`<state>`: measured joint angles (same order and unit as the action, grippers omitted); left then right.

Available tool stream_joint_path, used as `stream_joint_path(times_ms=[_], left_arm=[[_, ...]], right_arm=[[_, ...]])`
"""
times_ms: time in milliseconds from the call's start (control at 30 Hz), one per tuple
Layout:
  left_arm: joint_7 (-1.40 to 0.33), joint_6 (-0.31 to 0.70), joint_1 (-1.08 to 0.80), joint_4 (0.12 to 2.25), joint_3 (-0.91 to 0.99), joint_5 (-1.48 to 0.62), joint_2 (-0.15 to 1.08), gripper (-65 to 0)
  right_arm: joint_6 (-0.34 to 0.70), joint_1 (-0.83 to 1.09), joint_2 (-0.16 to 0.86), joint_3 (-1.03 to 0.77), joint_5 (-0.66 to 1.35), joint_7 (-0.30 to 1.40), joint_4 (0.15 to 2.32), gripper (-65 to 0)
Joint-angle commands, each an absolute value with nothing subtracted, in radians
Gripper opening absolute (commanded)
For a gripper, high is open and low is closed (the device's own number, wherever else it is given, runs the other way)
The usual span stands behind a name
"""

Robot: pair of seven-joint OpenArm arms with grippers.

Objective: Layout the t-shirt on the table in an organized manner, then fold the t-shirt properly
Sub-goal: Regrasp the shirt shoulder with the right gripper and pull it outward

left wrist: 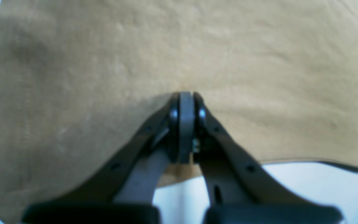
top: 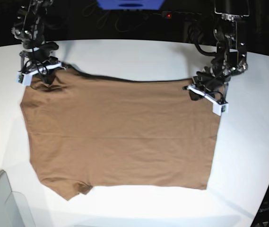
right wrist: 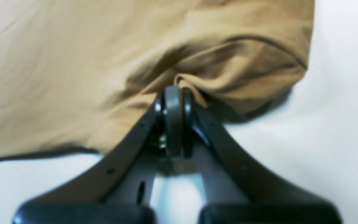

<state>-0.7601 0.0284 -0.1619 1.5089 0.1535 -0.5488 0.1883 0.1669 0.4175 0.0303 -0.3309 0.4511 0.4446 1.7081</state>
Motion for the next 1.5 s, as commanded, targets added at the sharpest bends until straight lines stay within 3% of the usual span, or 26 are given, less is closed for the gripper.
stream_joint_path(times_ms=[0, 167, 267, 367, 600, 967, 1267, 1467], left_arm=[[-0.809, 0.005, -0.176, 1.518, 0.156, -0.519, 0.197, -65.0], [-0.811, 0.005, -0.179, 1.529, 0.211, -0.519, 0.197, -64.5], [-0.811, 0.005, -0.179, 1.531, 0.213, -0.521, 0.197, -59.7], [-0.811, 0.005, -0.193, 1.550, 0.213, -0.521, 0.197, -52.9], [-0.811, 0.005, -0.243, 1.736, 0.214, -0.521, 0.197, -41.4], [-0.809, 0.005, -0.249, 1.735, 0.214, -0.518, 0.197, -41.4], [-0.799, 0.005, -0.231, 1.643, 0.260, -0.510, 0.197, -41.4], [-0.800, 0.005, -0.203, 1.549, 0.311, -0.510, 0.197, -41.4]], right_arm=[[0.168, 0.433, 0.038, -0.334, 0.461, 0.423, 1.732, -61.3], [0.168, 0.475, 0.031, -0.328, 0.461, 0.423, 1.744, -43.1], [0.168, 0.509, 0.030, -0.334, 0.464, 0.421, 1.765, -31.9], [0.168, 0.567, 0.028, -0.354, 0.467, 0.398, 1.821, -26.1], [0.170, 0.608, -0.005, -0.406, 0.466, 0.355, 1.870, -26.0], [0.170, 0.512, 0.001, -0.280, 0.461, 0.357, 1.804, -26.1], [0.170, 0.351, 0.107, -0.266, 0.461, 0.357, 1.596, -26.1], [0.170, 0.412, 0.114, -0.266, 0.463, 0.357, 1.577, -26.1]])
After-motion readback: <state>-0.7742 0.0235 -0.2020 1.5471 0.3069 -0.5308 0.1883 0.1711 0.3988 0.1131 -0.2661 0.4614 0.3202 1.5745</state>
